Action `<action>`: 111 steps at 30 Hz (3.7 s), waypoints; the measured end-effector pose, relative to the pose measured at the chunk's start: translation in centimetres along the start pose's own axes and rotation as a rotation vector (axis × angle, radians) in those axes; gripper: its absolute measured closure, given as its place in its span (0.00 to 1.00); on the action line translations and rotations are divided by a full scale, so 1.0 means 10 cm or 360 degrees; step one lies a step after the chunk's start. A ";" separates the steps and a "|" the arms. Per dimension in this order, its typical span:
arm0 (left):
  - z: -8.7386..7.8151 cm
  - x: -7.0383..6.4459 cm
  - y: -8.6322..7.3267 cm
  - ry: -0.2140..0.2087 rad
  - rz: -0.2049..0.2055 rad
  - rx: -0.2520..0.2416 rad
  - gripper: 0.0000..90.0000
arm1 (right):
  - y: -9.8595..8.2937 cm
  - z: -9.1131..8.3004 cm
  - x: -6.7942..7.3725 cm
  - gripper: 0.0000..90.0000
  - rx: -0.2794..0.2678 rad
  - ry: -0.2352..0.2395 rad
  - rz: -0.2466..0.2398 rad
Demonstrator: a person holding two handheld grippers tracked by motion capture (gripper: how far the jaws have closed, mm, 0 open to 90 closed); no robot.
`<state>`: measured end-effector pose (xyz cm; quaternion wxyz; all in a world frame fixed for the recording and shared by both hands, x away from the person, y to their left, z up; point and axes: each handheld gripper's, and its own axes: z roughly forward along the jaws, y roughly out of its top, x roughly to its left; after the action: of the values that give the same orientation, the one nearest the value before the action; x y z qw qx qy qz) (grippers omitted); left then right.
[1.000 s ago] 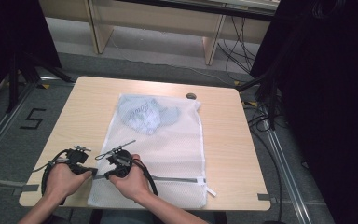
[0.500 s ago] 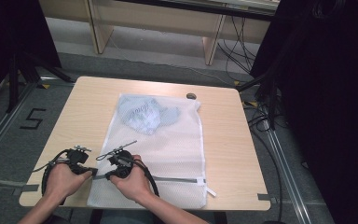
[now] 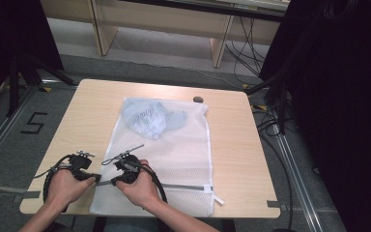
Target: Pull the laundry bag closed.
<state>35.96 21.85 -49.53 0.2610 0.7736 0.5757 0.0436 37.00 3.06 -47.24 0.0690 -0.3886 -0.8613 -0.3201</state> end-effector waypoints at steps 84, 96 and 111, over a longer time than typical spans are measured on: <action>0.00 -0.01 0.01 0.0010 0.0018 0.0012 1.00 | -0.14 -0.33 -0.21 0.97 0.0043 -0.0020 0.0121; 0.01 0.00 0.01 0.0007 0.0006 -0.0007 1.00 | -0.13 -0.41 -0.26 0.97 0.0064 -0.0055 0.0075; 0.01 0.00 0.01 0.0006 0.0017 -0.0013 1.00 | -0.14 -0.45 -0.29 0.97 0.0055 -0.0053 0.0089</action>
<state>36.07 21.75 -49.59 0.2628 0.7755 0.5720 0.0489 37.42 -2.12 -45.44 0.0701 -0.4167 -0.8564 -0.2967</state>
